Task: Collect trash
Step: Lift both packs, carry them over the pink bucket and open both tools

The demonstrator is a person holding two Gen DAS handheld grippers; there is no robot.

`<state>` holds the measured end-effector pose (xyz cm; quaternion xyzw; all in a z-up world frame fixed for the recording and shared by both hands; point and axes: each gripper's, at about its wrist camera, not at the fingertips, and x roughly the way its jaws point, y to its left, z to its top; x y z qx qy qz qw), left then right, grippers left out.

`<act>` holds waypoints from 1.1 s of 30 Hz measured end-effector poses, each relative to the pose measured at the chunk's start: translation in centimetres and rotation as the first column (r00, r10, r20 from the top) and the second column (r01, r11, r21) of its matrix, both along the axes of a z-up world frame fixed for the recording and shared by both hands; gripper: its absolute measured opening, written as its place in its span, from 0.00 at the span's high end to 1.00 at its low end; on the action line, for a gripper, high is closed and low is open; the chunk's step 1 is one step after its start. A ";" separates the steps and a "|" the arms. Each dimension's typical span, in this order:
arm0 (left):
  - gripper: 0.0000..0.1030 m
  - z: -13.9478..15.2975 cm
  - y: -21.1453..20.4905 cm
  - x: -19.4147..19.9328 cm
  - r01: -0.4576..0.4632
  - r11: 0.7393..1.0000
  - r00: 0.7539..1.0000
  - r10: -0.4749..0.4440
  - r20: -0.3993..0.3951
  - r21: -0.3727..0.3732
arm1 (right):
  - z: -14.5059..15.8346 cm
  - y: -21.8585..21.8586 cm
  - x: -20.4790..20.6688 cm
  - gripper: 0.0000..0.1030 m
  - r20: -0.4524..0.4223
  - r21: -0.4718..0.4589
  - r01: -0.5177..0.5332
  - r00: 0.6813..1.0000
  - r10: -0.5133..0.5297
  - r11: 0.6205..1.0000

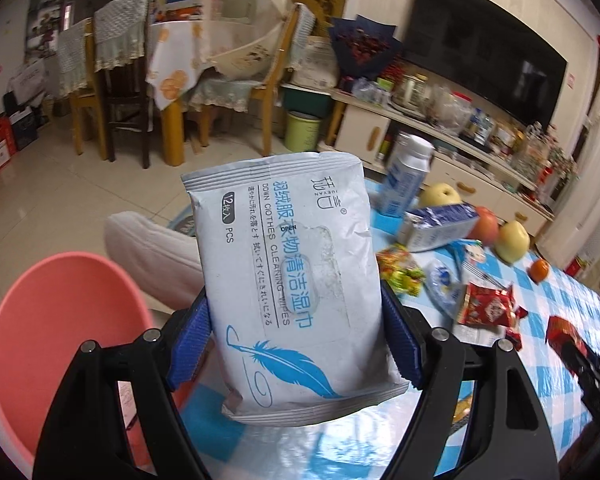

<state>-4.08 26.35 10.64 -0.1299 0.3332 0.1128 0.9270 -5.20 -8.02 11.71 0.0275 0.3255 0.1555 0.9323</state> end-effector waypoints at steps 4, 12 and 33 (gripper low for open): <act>0.24 0.2 2.2 -1.0 -0.063 0.998 0.998 0.063 -0.013 0.020 | 0.8 3.9 -1.1 0.53 -0.016 0.054 -0.098 0.995 0.099 0.994; 0.24 0.6 6.6 -3.1 -0.176 0.982 0.984 0.178 -0.026 0.062 | 2.1 13.6 -3.9 0.53 -0.006 0.066 -0.285 0.958 0.286 0.956; 0.23 -0.1 17.1 -8.1 -0.389 0.921 0.919 0.388 -0.069 -0.008 | 1.8 34.4 -7.2 0.51 0.018 -0.007 -0.563 0.826 0.563 0.827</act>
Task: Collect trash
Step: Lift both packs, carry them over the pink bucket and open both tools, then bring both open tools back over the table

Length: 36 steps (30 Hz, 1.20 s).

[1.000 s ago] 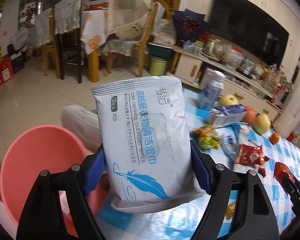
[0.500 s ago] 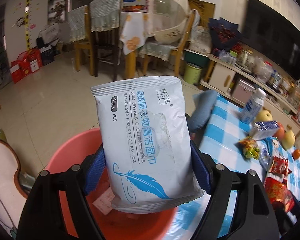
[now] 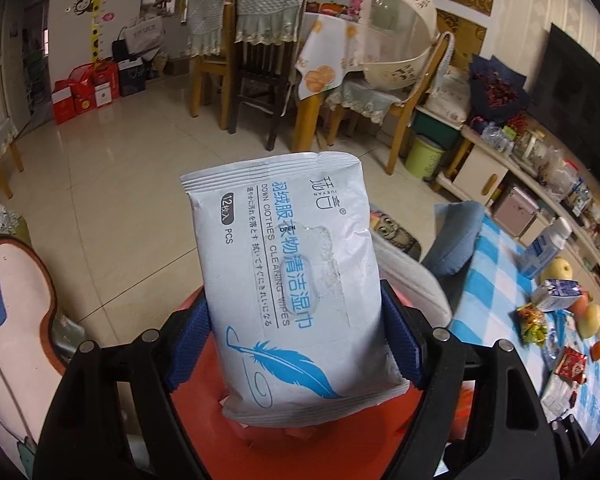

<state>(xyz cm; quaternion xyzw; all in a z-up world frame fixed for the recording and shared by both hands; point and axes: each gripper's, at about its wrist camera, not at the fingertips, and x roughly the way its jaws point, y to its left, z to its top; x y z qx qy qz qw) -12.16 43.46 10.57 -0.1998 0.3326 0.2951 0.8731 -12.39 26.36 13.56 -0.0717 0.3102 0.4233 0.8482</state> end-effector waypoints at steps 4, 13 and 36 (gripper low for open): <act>0.16 0.4 -0.5 0.3 0.000 0.999 1.000 0.000 -0.001 0.034 | -0.9 -0.2 0.3 0.27 -0.023 -0.005 0.030 0.999 -0.030 1.000; 0.15 0.8 -3.6 1.9 0.077 0.994 0.997 -0.077 -0.003 0.072 | -0.4 -5.2 0.8 0.14 -0.022 0.022 0.139 0.990 -0.138 0.990; 0.15 -0.1 -13.3 7.0 0.277 0.937 0.959 -0.255 -0.123 0.213 | -1.7 -16.3 2.6 0.12 -0.010 -0.024 0.292 0.956 -0.293 0.956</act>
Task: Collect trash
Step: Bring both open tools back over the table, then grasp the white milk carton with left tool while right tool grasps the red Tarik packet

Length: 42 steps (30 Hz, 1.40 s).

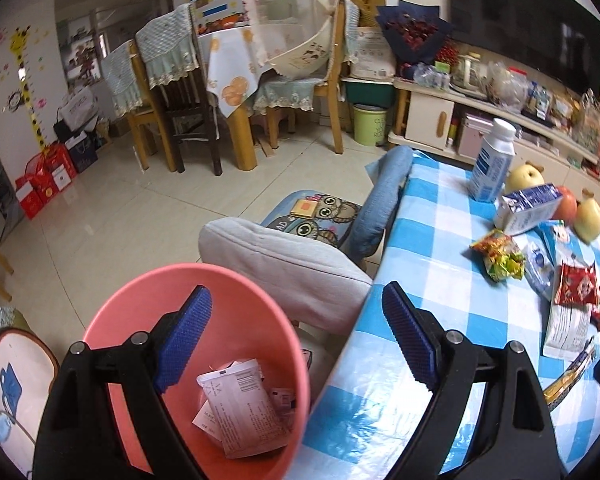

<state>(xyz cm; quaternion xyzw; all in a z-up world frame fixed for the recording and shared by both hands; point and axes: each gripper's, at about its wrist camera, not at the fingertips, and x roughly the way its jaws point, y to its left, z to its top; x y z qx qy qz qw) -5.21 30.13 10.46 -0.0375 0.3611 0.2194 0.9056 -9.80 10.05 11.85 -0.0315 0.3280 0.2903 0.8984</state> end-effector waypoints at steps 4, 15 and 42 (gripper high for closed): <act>0.15 -0.2 -1.5 0.6 0.027 0.999 1.000 -0.027 -0.013 0.023 | -0.3 -2.1 0.1 0.12 -0.003 0.001 0.025 1.000 -0.025 1.000; 0.15 -0.9 -6.2 2.6 0.145 0.989 0.989 -0.144 -0.019 0.035 | -1.2 -8.2 1.4 0.11 -0.026 0.063 0.133 0.991 -0.132 0.989; 0.15 -3.2 -21.1 23.0 0.707 0.696 0.704 -0.674 -0.224 0.126 | -5.2 -26.4 8.0 0.10 -0.314 0.177 0.414 0.884 -0.347 0.893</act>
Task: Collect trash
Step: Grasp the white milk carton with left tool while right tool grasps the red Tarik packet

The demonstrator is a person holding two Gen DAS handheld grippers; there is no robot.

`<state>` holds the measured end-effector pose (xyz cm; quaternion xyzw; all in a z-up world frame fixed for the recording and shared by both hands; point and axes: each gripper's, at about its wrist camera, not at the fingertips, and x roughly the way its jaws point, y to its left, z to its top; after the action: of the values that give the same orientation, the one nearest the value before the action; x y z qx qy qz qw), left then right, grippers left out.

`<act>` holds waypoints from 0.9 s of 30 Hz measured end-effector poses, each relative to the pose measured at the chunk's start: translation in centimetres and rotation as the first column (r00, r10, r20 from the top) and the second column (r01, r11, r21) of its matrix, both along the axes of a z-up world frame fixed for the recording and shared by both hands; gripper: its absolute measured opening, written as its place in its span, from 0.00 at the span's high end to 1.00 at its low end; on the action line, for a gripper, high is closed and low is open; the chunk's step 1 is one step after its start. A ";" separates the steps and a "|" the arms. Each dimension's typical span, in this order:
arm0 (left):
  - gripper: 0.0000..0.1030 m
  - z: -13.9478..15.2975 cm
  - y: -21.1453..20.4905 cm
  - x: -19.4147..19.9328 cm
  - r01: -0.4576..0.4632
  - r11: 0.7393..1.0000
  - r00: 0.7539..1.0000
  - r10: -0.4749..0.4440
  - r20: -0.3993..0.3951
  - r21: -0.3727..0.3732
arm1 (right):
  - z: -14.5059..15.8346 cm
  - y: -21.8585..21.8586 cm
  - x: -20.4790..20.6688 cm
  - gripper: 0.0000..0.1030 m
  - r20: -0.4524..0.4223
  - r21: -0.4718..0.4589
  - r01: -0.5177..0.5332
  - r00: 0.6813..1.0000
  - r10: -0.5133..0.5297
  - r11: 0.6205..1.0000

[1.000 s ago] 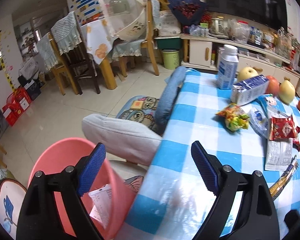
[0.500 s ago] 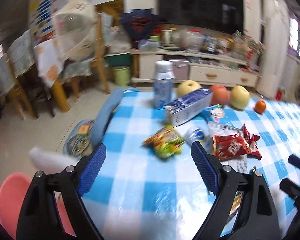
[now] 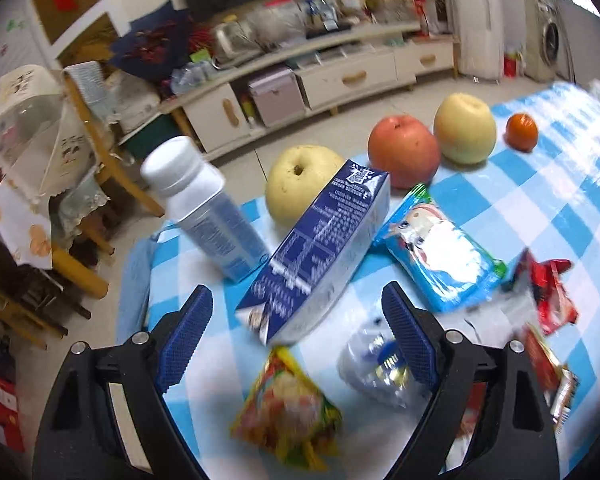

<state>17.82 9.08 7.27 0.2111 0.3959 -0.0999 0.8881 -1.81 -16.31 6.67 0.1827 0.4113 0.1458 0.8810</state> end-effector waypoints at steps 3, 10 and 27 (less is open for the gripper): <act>0.15 -0.9 -0.9 1.9 0.033 0.997 0.999 -0.031 -0.031 0.064 | -0.2 -0.2 0.0 0.10 -0.019 0.002 -0.002 1.000 0.003 1.000; 0.39 -2.3 -1.9 4.4 0.067 0.992 0.992 -0.055 -0.112 0.104 | -0.2 0.0 0.1 0.10 -0.024 0.002 -0.019 1.000 0.019 1.000; 0.56 -4.2 -6.4 -2.8 0.180 0.983 0.966 -0.186 -0.181 -0.046 | 0.8 -2.2 0.4 0.10 0.005 -0.005 0.050 0.999 -0.050 0.999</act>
<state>15.06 2.71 3.05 0.2237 0.4537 -0.2063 0.8376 -1.45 -18.56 7.51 0.1902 0.4050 0.1228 0.8858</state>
